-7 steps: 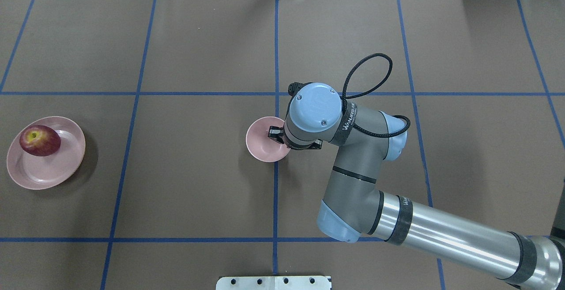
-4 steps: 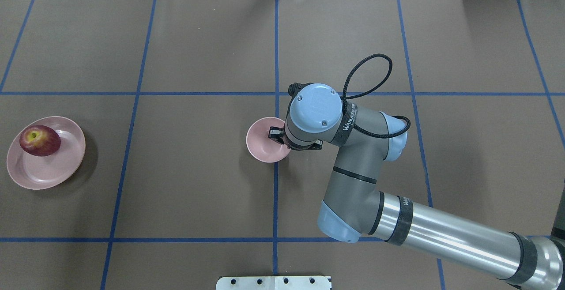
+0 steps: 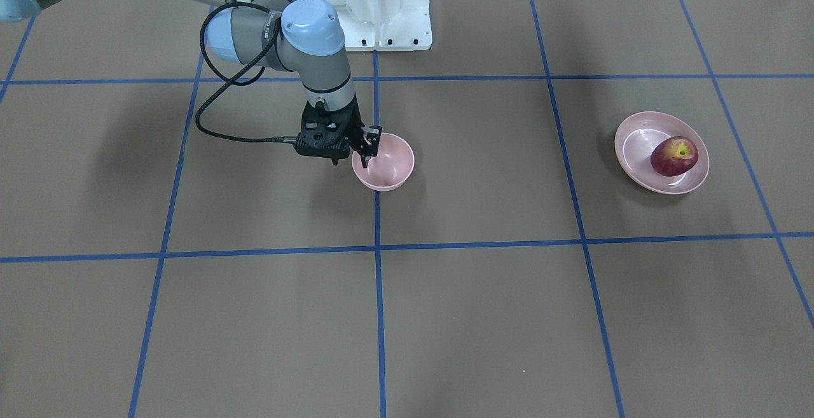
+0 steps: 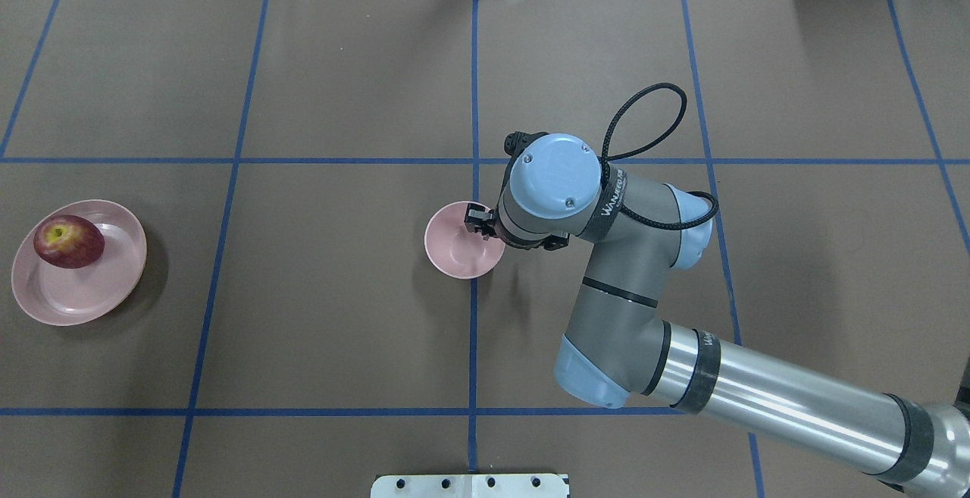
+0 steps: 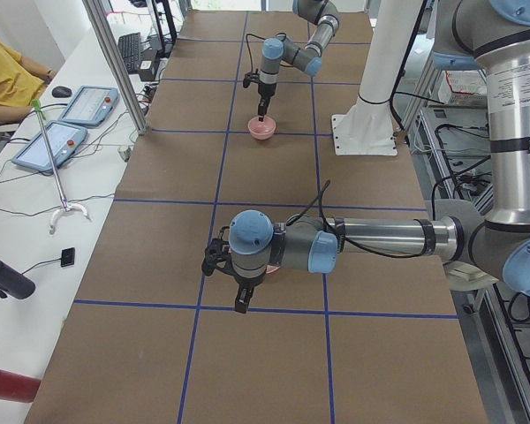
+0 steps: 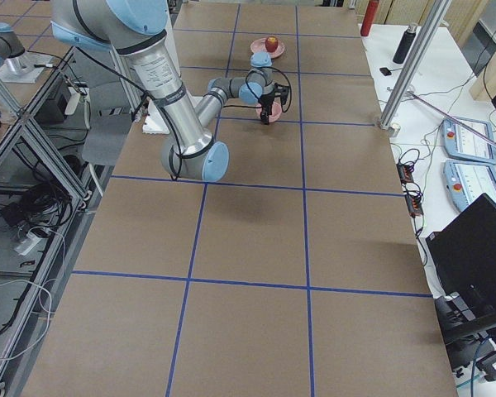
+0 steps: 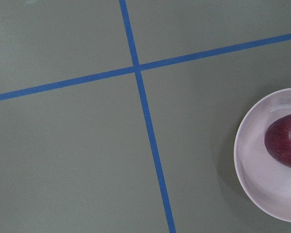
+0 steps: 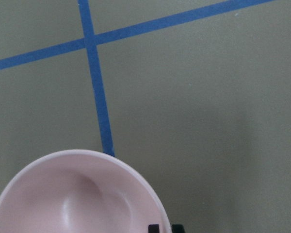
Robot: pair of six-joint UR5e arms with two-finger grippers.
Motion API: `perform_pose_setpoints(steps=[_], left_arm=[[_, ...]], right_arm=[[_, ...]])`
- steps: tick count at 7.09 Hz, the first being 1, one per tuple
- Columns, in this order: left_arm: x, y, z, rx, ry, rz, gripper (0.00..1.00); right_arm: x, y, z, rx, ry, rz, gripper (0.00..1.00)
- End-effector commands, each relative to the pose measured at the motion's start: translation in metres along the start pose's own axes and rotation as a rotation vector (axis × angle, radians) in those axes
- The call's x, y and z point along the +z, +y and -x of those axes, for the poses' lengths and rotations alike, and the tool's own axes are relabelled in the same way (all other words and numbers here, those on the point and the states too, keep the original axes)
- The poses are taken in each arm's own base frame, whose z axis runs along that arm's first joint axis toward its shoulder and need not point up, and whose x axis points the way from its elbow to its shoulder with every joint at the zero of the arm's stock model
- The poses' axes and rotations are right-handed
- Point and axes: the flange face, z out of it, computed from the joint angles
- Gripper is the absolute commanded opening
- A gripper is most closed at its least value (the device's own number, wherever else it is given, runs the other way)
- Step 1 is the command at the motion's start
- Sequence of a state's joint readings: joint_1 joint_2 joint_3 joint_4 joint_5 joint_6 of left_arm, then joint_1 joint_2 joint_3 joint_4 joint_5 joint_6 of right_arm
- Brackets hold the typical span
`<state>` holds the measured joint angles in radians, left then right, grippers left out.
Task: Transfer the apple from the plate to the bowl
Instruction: 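Release the bowl and withdraw the right gripper out of view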
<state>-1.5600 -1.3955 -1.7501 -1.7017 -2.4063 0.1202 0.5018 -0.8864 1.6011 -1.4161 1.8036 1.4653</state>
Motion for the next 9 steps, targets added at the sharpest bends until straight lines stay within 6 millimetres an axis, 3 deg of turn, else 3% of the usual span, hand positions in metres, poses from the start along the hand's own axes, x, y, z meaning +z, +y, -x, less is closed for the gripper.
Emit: perform_pose_setpoints(steps=[1, 2, 4, 5, 6, 7, 9], left_arm=[[-0.011, -0.018, -0.011, 0.04, -0.005, -0.033, 0.98], [-0.021, -0.043, -0.02, 0.092, -0.011, -0.088, 0.98], [-0.023, -0.046, -0.022, 0.124, -0.007, -0.115, 0.98], [-0.022, -0.043, -0.022, 0.168, -0.007, -0.147, 0.98], [-0.022, -0.04, -0.026, 0.212, 0.003, -0.191, 0.98], [-0.008, -0.038, -0.031, 0.219, 0.022, -0.165, 0.98], [0.011, -0.057, -0.073, 0.201, 0.06, -0.16, 1.0]], right_arm=[[-0.045, -0.063, -0.018, 0.043, -0.046, 0.009, 1.0], [-0.071, -0.103, -0.057, 0.006, -0.059, 0.025, 1.0], [-0.099, -0.18, -0.18, -0.139, -0.029, 0.06, 1.0], [-0.11, -0.206, -0.234, -0.182, -0.015, 0.065, 1.0], [-0.116, -0.225, -0.291, -0.245, 0.015, 0.059, 1.0], [-0.129, -0.24, -0.36, -0.306, 0.032, 0.066, 1.0], [-0.159, -0.255, -0.499, -0.447, 0.091, 0.059, 1.0]])
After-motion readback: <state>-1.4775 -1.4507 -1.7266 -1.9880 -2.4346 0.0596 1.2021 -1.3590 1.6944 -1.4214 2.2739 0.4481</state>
